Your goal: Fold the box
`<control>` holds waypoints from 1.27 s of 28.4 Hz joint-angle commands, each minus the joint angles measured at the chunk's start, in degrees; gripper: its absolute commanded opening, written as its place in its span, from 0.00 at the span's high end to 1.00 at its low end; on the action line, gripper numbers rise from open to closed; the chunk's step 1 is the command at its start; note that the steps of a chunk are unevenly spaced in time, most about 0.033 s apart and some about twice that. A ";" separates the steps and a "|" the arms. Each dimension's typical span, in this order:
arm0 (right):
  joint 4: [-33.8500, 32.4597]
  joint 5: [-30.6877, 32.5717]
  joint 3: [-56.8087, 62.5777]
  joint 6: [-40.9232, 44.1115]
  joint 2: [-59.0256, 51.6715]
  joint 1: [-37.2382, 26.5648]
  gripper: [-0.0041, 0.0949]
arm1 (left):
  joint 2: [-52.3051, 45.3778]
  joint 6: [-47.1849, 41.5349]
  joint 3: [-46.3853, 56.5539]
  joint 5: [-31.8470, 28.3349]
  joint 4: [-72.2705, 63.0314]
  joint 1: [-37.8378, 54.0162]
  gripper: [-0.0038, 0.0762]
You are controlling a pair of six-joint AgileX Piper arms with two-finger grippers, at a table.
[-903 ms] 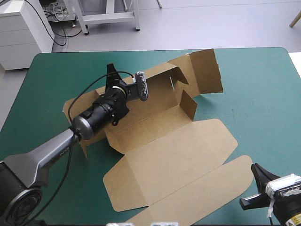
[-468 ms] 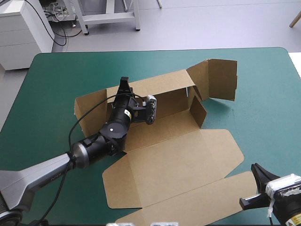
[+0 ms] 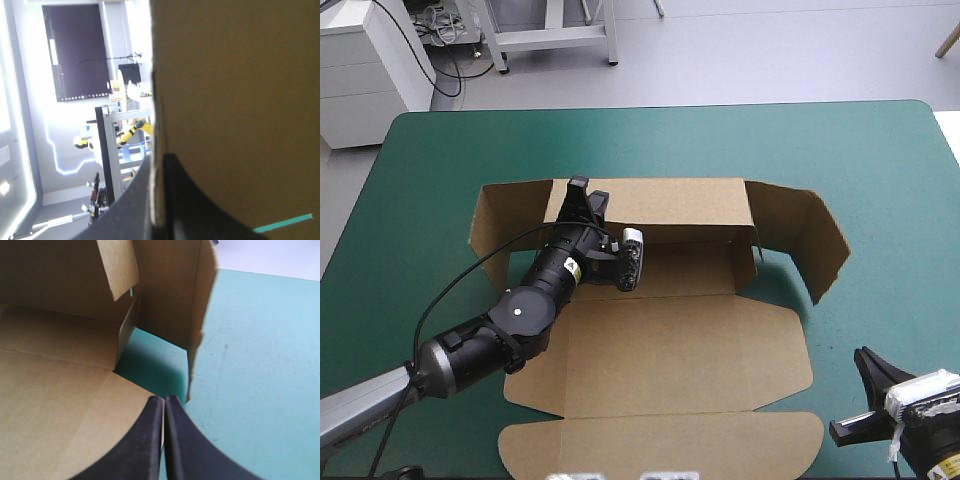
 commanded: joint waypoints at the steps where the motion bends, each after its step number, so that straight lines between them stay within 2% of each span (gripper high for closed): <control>1: 0.10 -4.53 -1.38 -0.15 0.73 -0.21 0.96 | -2.38 -0.18 -1.66 0.19 2.14 -0.33 0.96; 11: 0.10 -4.53 -1.38 -0.15 0.73 -0.21 0.96 | -0.04 -3.84 -1.53 0.59 -0.56 -0.33 0.96; 29: 0.10 -4.54 -1.38 0.43 0.73 -0.21 0.95 | 1.83 -4.98 -1.66 0.85 0.34 -0.33 0.96; 31: 0.10 -4.51 -1.38 0.15 0.73 -0.21 0.86 | 1.83 -5.38 -1.66 0.85 0.34 -0.33 0.96; 36: 0.11 -4.17 -1.38 -0.19 0.73 -0.21 0.38 | 1.83 -5.38 -1.66 0.85 0.34 -0.22 0.96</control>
